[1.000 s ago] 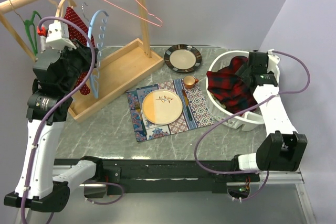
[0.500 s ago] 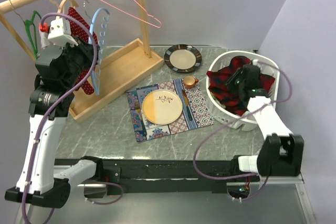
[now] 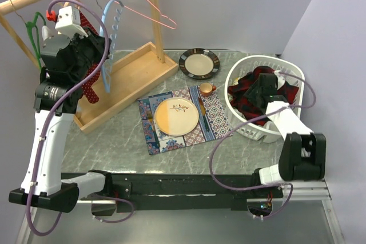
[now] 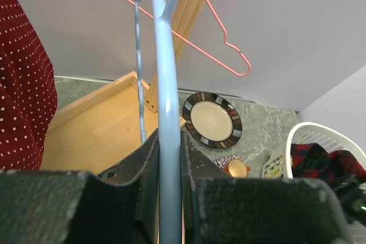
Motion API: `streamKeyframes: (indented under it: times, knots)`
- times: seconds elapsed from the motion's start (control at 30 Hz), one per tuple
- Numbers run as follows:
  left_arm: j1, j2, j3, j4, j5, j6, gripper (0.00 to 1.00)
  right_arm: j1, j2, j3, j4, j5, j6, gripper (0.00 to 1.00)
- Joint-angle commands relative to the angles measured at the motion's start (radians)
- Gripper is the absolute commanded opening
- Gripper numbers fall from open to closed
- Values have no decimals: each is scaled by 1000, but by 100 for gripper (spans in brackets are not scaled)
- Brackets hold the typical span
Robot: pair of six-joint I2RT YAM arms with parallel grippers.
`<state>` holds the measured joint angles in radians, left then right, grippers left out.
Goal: Remove the skirt from the hanger
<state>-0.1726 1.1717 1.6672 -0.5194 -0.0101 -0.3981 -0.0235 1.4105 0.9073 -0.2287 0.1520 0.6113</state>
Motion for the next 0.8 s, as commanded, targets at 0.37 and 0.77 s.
streamKeyframes:
  times: [0.37, 0.77]
  knots:
    - [2, 17, 23, 104, -169, 4, 1, -1, -375, 122, -130, 40, -81, 100]
    - [2, 130, 117, 148, -304, 47, 1, 4, -488, 130, -124, -37, -105, 100]
